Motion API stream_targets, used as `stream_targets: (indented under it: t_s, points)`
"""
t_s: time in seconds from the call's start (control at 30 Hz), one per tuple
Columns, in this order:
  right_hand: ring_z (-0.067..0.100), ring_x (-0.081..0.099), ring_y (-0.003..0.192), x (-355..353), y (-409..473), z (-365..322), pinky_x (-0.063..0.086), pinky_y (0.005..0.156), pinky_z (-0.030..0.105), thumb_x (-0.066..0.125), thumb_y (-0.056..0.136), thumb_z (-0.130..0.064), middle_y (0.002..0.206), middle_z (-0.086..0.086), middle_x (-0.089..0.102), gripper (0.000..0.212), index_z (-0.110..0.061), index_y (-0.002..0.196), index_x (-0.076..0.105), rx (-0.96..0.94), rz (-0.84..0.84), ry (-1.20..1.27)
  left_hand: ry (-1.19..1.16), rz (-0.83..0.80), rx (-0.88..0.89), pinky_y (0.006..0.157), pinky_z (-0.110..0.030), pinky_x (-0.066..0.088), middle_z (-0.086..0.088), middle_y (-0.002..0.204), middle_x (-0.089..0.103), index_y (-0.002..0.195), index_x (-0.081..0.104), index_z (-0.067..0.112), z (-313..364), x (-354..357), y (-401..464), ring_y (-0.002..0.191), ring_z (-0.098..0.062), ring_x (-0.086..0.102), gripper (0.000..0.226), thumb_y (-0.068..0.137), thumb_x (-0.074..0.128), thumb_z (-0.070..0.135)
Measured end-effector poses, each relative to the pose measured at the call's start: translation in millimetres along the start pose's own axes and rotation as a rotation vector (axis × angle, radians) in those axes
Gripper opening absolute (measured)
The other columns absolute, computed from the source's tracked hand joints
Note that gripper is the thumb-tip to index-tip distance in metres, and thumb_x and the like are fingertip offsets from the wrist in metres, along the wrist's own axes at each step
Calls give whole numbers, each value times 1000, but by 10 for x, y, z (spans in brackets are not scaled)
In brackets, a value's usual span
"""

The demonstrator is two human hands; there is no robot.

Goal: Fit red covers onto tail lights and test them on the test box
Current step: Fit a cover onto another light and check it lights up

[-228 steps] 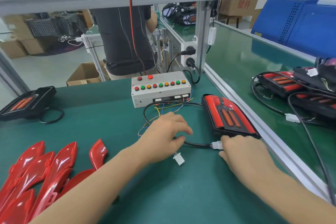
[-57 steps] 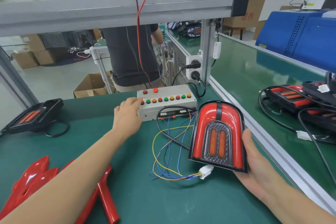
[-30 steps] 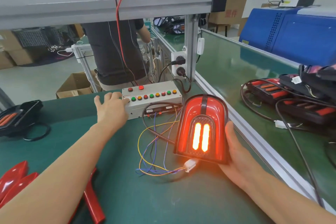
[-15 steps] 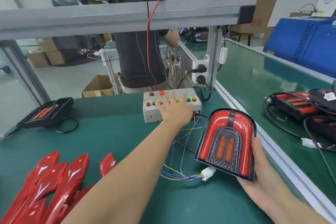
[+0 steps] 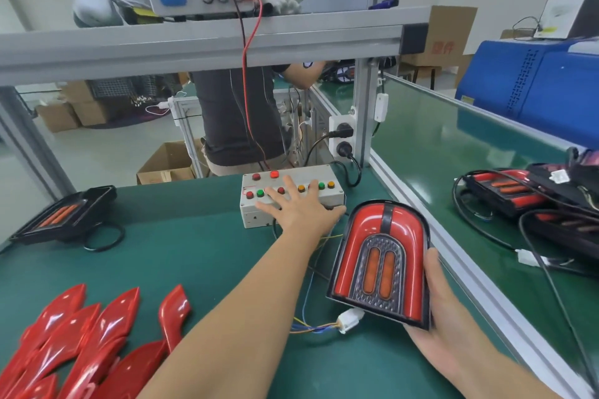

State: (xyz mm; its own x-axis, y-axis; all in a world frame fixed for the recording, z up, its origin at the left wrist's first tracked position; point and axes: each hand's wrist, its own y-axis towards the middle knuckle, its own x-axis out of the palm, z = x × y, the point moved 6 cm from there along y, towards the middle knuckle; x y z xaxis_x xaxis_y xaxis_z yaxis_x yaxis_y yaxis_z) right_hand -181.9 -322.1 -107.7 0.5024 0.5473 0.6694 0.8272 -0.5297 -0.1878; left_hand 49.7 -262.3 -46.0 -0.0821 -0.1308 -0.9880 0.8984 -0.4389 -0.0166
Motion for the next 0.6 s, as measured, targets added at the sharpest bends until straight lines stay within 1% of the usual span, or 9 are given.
stream_targets:
  t_s: [0.03, 0.07, 0.13, 0.23, 0.47, 0.6]
  points:
    - [17, 68, 106, 112, 13, 26, 46, 87, 37, 43, 83, -63, 119, 4, 70, 61, -22, 125, 61, 80, 25, -87, 4, -11, 2, 100, -75, -6, -13, 158, -11, 147, 14, 43, 12, -8, 4, 138, -55, -9, 87, 73, 36, 84]
    - [17, 68, 106, 176, -11, 0, 46, 87, 37, 43, 84, -63, 119, 4, 70, 61, -22, 126, 61, 69, 8, -124, 9, -21, 7, 99, -76, -6, -13, 158, -11, 147, 14, 43, 24, -14, 9, 138, -55, -9, 89, 72, 37, 85]
    - [18, 68, 106, 222, 18, 21, 47, 87, 37, 43, 84, -62, 119, 5, 70, 61, -21, 126, 61, 78, 1, -74, 16, -34, 16, 99, -76, -5, -12, 158, -11, 147, 13, 44, 29, -23, 11, 138, -55, -8, 90, 71, 38, 86]
    - [18, 69, 105, 129, 39, 28, 48, 83, 36, 44, 84, -62, 118, 5, 71, 60, -21, 123, 62, 90, 7, -100, 38, -49, 22, 99, -76, -4, -10, 158, -13, 146, 10, 46, 22, -26, 10, 138, -54, -7, 90, 70, 38, 86]
    - [18, 69, 105, 169, 40, 49, 48, 83, 35, 46, 82, -63, 118, 4, 71, 61, -21, 122, 63, 112, 8, -101, 40, -54, 52, 98, -78, 1, -9, 158, -10, 145, 11, 49, 50, -14, -1, 137, -56, -6, 87, 72, 44, 83]
    - [20, 67, 109, 174, 51, 50, 48, 89, 40, 45, 82, -62, 122, 5, 68, 64, -20, 128, 60, 84, -9, -46, 43, -59, 59, 99, -78, 3, -10, 158, -13, 145, 11, 50, 40, 1, 44, 138, -55, -5, 81, 78, 51, 71]
